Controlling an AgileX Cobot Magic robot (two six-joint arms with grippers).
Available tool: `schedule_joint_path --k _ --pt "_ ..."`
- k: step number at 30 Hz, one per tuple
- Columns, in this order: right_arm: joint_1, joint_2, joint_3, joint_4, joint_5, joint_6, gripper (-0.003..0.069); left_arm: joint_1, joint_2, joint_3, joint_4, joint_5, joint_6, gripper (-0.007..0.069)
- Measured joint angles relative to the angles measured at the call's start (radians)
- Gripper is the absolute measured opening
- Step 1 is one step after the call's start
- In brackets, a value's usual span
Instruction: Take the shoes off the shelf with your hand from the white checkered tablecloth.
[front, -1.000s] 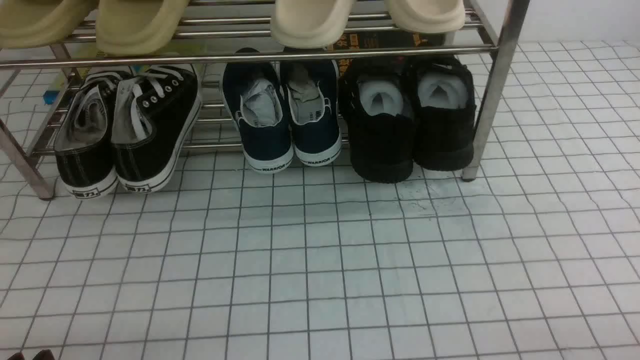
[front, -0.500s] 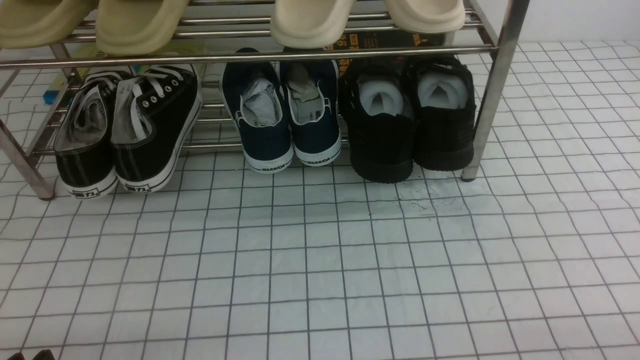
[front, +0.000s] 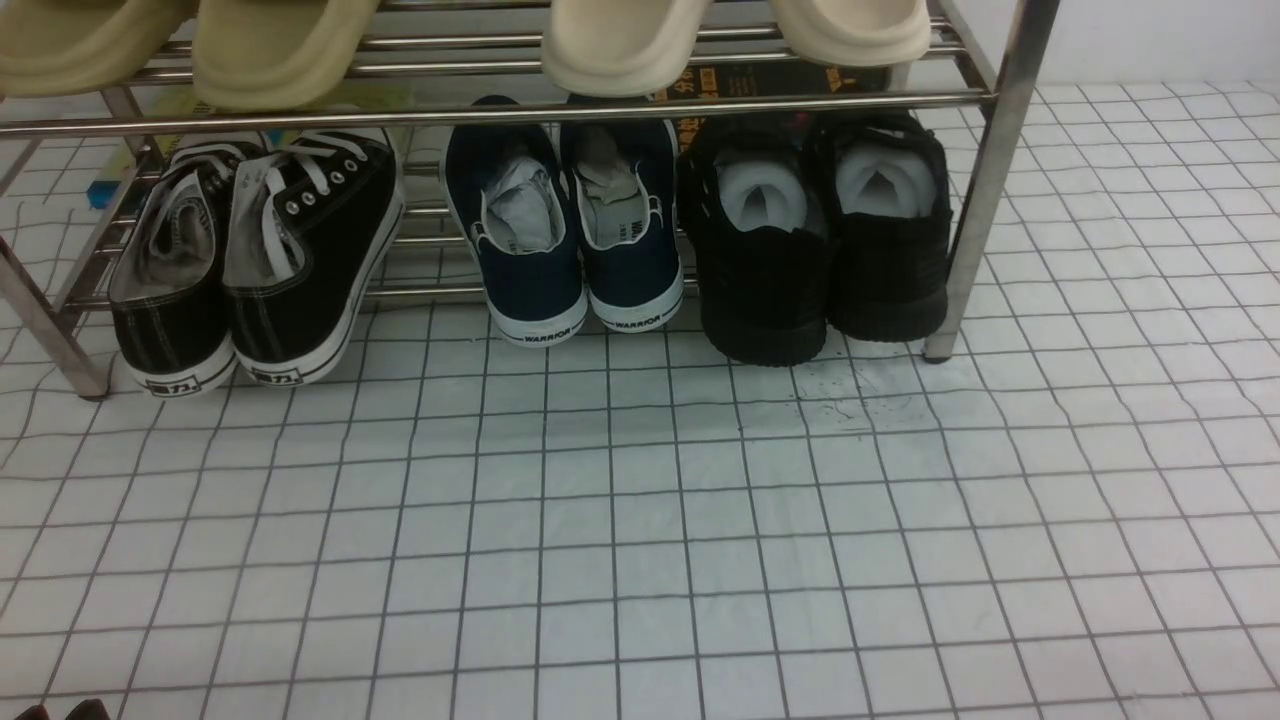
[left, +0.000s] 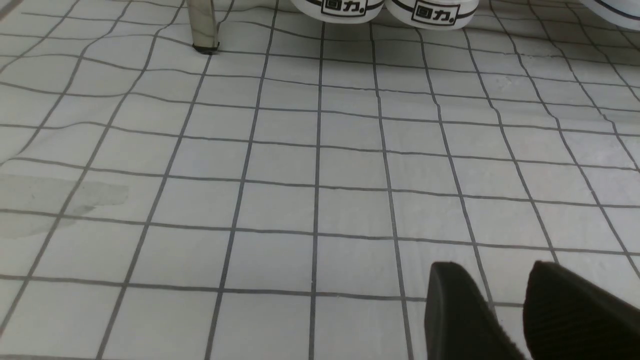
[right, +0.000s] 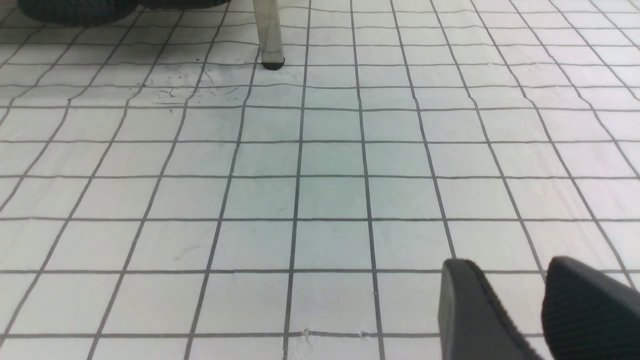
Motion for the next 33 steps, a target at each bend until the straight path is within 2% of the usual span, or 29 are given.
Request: schedule_joint_path --k 11,14,15,16,17,18,24,26,29,31,32,33 --pt "0.0 0.0 0.0 0.014 -0.006 0.017 0.0239 0.0 0.0 0.0 0.0 0.0 0.0 0.024" --pt "0.0 0.0 0.0 0.144 -0.013 0.12 0.0239 0.0 0.0 0.0 0.0 0.0 0.0 0.024" --pt "0.0 0.0 0.003 0.329 -0.016 0.236 0.0239 0.0 0.0 0.0 0.0 0.0 0.0 0.024" --pt "0.0 0.0 0.006 0.4 -0.017 0.294 0.0239 0.0 0.0 0.0 0.0 0.0 0.0 0.024" --pt "0.0 0.0 0.006 0.418 -0.017 0.305 0.0239 0.0 0.0 0.0 0.0 0.0 0.0 0.024" --pt "0.0 0.0 0.009 0.548 -0.017 0.376 0.0239 0.0 0.0 0.0 0.0 0.0 0.0 0.024" --pt "0.0 0.0 0.009 0.719 -0.065 0.415 0.0238 0.0 0.0 0.0 0.0 0.0 0.0 0.0239" --pt "0.0 0.0 -0.006 0.745 -0.098 0.371 0.0223 0.0 0.0 0.0 0.0 0.0 0.0 0.0239" --pt "0.0 0.002 -0.114 0.741 -0.131 0.194 0.0162 0.0 0.0 0.0 0.0 0.0 0.0 0.0239" --pt "0.0 0.048 -0.25 0.716 -0.123 0.001 0.0064 0.0 0.0 0.0 0.0 0.0 0.0 0.0239" --pt "0.0 0.055 -0.25 0.712 -0.119 0.001 0.0055 0.0 0.0 0.0 0.0 0.0 0.0 0.0239" --pt "0.0 0.101 -0.314 0.696 -0.088 -0.082 0.0015 0.0 0.0 0.0 0.0 0.0 0.0 0.0239"
